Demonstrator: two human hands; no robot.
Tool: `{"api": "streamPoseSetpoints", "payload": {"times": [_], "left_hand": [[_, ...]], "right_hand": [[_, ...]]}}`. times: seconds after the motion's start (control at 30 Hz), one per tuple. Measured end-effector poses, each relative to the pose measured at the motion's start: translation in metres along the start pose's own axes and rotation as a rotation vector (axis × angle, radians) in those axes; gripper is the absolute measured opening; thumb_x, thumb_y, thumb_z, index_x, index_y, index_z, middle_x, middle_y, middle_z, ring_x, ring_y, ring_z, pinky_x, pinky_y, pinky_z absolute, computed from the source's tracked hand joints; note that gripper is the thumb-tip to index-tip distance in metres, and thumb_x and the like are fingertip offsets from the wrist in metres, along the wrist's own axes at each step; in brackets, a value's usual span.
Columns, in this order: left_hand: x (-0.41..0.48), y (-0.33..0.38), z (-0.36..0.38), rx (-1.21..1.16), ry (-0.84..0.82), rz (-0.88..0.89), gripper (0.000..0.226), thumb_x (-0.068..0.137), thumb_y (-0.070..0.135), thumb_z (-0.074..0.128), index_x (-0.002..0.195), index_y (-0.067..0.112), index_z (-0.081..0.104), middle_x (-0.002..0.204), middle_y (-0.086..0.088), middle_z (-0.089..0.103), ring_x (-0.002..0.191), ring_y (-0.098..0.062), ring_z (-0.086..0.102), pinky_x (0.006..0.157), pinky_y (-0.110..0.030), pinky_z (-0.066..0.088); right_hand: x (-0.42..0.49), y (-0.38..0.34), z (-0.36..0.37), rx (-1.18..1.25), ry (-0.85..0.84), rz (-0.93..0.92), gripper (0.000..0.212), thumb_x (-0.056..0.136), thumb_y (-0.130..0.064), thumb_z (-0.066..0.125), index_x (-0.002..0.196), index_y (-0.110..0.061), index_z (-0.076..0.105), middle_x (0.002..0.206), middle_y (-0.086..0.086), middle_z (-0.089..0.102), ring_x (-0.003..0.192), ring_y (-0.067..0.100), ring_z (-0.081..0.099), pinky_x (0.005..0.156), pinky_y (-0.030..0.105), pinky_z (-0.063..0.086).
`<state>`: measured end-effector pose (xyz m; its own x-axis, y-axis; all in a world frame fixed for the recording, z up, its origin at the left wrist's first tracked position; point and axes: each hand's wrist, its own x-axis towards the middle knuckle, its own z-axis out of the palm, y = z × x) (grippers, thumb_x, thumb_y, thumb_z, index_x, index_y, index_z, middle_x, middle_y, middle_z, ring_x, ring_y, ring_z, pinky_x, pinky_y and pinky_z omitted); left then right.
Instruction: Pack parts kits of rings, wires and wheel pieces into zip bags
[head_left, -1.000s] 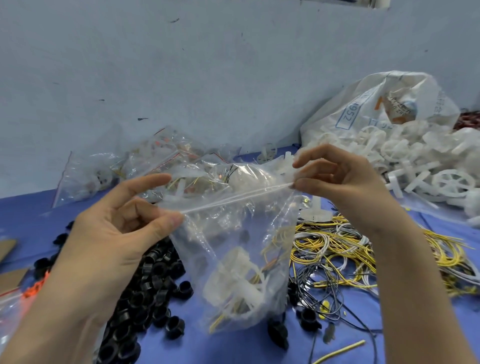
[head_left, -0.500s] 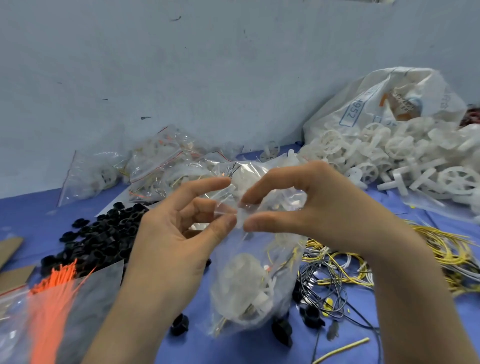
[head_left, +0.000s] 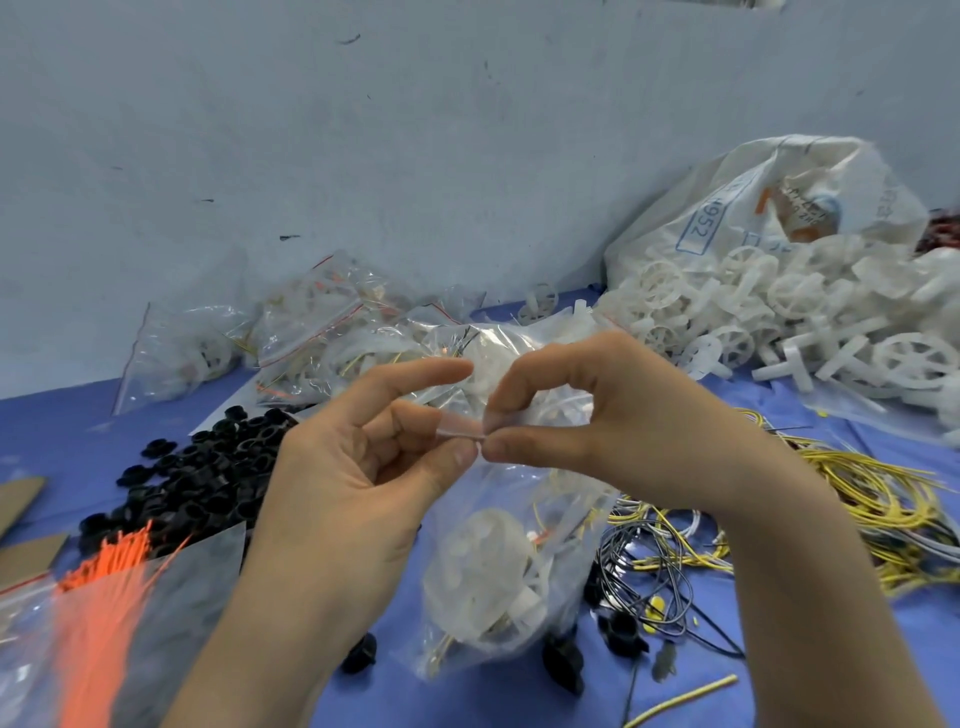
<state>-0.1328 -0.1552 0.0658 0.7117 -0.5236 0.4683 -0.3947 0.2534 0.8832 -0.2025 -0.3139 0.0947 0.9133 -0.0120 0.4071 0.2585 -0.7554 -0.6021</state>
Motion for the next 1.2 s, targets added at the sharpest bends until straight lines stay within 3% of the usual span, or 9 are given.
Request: {"api": "streamPoseSetpoints", "payload": {"times": [0.27,0.37,0.43,0.63,0.8,1.0,1.2], "left_hand": [[0.000,-0.002,0.000,0.025,0.008,-0.004,0.047,0.073,-0.013,0.069,0.090,0.030,0.076,0.080,0.001,0.074,0.070,-0.004,0.067,0.067,-0.010,0.051],[0.000,-0.002,-0.002,0.042,0.030,-0.048,0.019,0.065,0.013,0.075,0.081,0.023,0.077,0.075,0.004,0.075,0.066,-0.003,0.068,0.062,-0.009,0.051],[0.001,-0.003,-0.004,0.068,0.072,-0.077,0.017,0.059,0.027,0.073,0.075,0.027,0.076,0.070,0.003,0.074,0.064,-0.002,0.068,0.059,-0.008,0.049],[0.001,-0.004,-0.008,0.116,0.087,-0.058,0.020,0.055,0.041,0.072,0.069,0.026,0.073,0.077,0.005,0.074,0.068,-0.009,0.068,0.064,-0.013,0.052],[0.002,-0.002,-0.010,0.133,0.049,0.001,0.008,0.061,0.032,0.071,0.062,0.025,0.071,0.095,0.012,0.068,0.073,-0.004,0.067,0.065,-0.009,0.049],[0.001,-0.002,-0.007,0.122,0.060,0.026,0.012,0.063,0.027,0.070,0.065,0.015,0.068,0.092,0.013,0.064,0.069,-0.002,0.062,0.063,-0.007,0.046],[0.001,-0.006,-0.007,0.190,0.040,0.056,0.013,0.072,0.015,0.080,0.067,0.017,0.068,0.095,0.017,0.062,0.066,0.000,0.061,0.062,-0.007,0.046]], "right_hand": [[0.000,0.002,-0.001,-0.001,0.016,-0.006,0.013,0.077,-0.025,0.076,0.072,-0.030,0.065,0.071,-0.016,0.064,0.073,-0.001,0.059,0.075,0.015,0.044],[0.000,0.001,-0.001,0.003,0.015,-0.001,0.012,0.077,-0.024,0.076,0.072,-0.029,0.066,0.073,-0.014,0.066,0.074,0.000,0.060,0.079,0.019,0.046],[0.000,0.001,-0.001,0.004,0.019,0.007,0.011,0.077,-0.024,0.076,0.073,-0.028,0.067,0.074,-0.013,0.066,0.075,0.000,0.060,0.081,0.022,0.046],[0.000,-0.001,0.001,0.009,0.028,0.005,0.011,0.078,-0.020,0.076,0.074,-0.026,0.067,0.075,-0.011,0.068,0.075,0.000,0.061,0.081,0.026,0.048],[-0.001,-0.002,0.001,0.067,0.024,-0.013,0.012,0.078,-0.017,0.075,0.073,-0.025,0.067,0.077,-0.007,0.069,0.078,0.010,0.063,0.076,0.036,0.051],[-0.001,-0.002,0.003,0.062,0.070,-0.089,0.012,0.078,-0.009,0.075,0.073,-0.019,0.069,0.077,-0.005,0.068,0.077,0.010,0.062,0.080,0.029,0.048],[0.000,-0.002,0.005,0.081,0.044,-0.065,0.012,0.079,-0.012,0.074,0.077,-0.022,0.069,0.079,-0.007,0.070,0.080,0.006,0.064,0.086,0.034,0.048]]}}
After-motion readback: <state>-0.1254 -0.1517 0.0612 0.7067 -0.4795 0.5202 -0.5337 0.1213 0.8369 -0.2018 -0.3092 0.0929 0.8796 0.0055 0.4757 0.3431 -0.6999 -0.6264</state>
